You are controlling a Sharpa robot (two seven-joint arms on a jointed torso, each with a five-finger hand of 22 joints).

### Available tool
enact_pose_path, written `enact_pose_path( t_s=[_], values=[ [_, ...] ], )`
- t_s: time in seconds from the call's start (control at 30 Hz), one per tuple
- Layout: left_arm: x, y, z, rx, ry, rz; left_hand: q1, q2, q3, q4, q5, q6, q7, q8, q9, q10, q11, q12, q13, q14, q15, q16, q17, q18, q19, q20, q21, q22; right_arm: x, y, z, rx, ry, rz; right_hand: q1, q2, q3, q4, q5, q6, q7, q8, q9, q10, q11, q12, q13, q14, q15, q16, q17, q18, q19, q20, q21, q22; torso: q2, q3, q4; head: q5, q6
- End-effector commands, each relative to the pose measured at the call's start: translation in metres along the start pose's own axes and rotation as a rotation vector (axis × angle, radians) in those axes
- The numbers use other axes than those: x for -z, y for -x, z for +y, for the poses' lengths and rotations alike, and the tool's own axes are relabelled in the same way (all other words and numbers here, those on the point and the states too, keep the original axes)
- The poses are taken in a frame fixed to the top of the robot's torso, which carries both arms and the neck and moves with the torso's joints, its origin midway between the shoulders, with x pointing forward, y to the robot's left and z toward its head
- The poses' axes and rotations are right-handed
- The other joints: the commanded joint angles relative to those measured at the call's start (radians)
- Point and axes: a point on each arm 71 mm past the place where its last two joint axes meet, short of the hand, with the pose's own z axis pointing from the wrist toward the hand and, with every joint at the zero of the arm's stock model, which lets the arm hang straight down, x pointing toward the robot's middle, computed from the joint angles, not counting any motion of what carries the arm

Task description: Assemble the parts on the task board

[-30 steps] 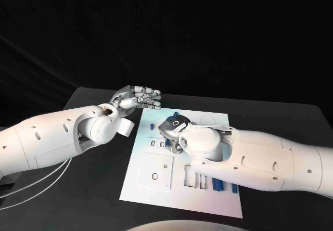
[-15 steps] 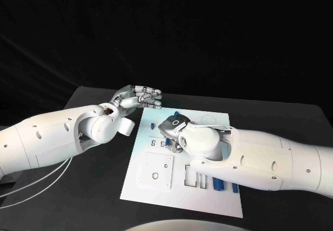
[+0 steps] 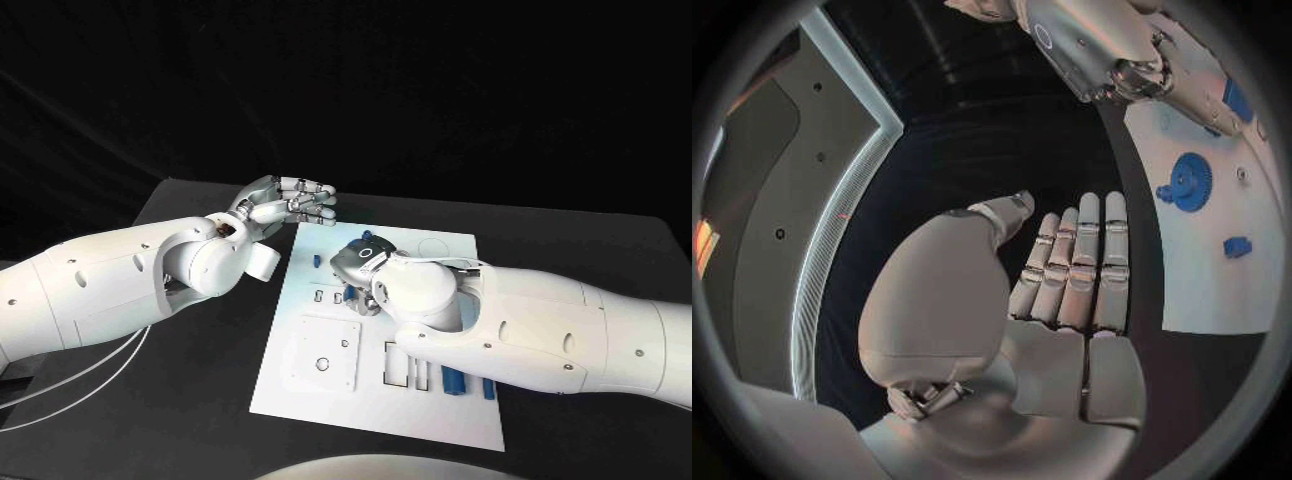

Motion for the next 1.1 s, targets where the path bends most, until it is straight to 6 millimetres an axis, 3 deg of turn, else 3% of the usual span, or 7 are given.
enact_pose_path(
  t_s=[0.03, 1.1],
  values=[
    [-0.0005, -0.0025, -0.0009, 0.004, -0.003, 0.021, -0.011, -0.002, 0.0, -0.006, -0.005, -0.004, 0.029, -0.006, -0.001, -0.003, 0.002, -0.004, 0.001, 0.001, 0.003, -0.005, 0.001, 0.011, -0.007, 0.0, 0.005, -0.001, -0.0002, -0.0012, 0.0011, 0.006, 0.0, -0.002, -0.009, -0.006, -0.002, 0.003, 0.005, 0.0, 0.001, 0.007, 0.0, 0.008, -0.008, -0.003, 0.11, 0.093, -0.007, 0.0, 0.218, -0.004, -0.002, -0.001, -0.006, 0.047, 0.0, 0.0, 0.0002, 0.0, -0.001],
    [-0.0006, -0.002, -0.0005, 0.002, 0.001, 0.028, -0.013, -0.002, 0.0, -0.005, -0.005, -0.004, 0.029, -0.007, -0.001, -0.004, 0.002, -0.004, 0.001, 0.0, 0.003, -0.006, 0.002, 0.011, -0.007, 0.0, 0.005, -0.001, 0.0064, 0.0001, 0.0015, 0.022, 0.009, 0.003, -0.006, -0.003, 0.003, -0.001, 0.007, 0.0, 0.0, 0.008, 0.001, 0.009, -0.008, -0.002, 0.112, 0.093, -0.007, 0.0, 0.219, -0.005, 0.0, -0.002, -0.004, 0.049, -0.002, -0.001, -0.0006, 0.001, 0.001]
  ],
)
